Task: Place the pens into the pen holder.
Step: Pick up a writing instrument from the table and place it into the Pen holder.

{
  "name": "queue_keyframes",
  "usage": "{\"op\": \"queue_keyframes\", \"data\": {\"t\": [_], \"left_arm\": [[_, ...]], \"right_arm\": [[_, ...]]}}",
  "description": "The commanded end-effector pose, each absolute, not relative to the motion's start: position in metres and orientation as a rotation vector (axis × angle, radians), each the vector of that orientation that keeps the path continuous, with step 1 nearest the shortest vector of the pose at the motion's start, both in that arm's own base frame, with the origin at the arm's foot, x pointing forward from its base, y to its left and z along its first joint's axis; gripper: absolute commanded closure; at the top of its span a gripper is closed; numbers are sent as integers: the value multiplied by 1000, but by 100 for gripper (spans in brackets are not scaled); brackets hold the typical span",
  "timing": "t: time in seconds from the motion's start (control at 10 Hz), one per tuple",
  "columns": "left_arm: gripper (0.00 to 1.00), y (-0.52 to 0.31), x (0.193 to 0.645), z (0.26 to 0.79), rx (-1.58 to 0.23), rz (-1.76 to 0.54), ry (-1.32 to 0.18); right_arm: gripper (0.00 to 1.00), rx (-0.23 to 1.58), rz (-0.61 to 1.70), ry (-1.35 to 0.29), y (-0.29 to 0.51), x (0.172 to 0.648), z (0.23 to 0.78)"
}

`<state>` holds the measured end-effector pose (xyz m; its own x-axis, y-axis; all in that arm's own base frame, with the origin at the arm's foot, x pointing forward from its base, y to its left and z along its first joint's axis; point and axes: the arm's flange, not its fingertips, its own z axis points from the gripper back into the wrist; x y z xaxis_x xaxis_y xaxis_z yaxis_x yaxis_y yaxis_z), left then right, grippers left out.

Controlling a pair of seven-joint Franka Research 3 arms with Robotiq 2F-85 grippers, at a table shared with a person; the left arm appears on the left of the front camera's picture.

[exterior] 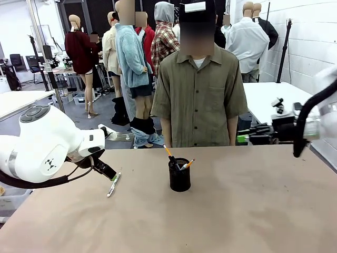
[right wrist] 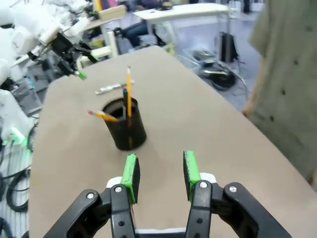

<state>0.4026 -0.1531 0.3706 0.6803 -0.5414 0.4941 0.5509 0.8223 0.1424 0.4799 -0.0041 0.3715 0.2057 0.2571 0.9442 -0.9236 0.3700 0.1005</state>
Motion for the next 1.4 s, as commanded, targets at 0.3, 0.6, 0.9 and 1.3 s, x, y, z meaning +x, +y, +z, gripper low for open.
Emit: {"op": "queue_keyframes", "data": {"t": [0.3,0.6,0.9,1.3], "left_arm": [[0,-151,403,371,-21,-608,-550],[0,-151,403,371,-21,-608,-550],[0,-151,403,371,-21,-608,-550],[0,-151,403,371,-21,-608,-550]], "right_arm": [[53,609,571,-744,-52,425,397],[53,433,448,-543,-52,419,437],[53,182,460,-351,-34,424,480],[0,43,425,-236,6,437,485]]}}
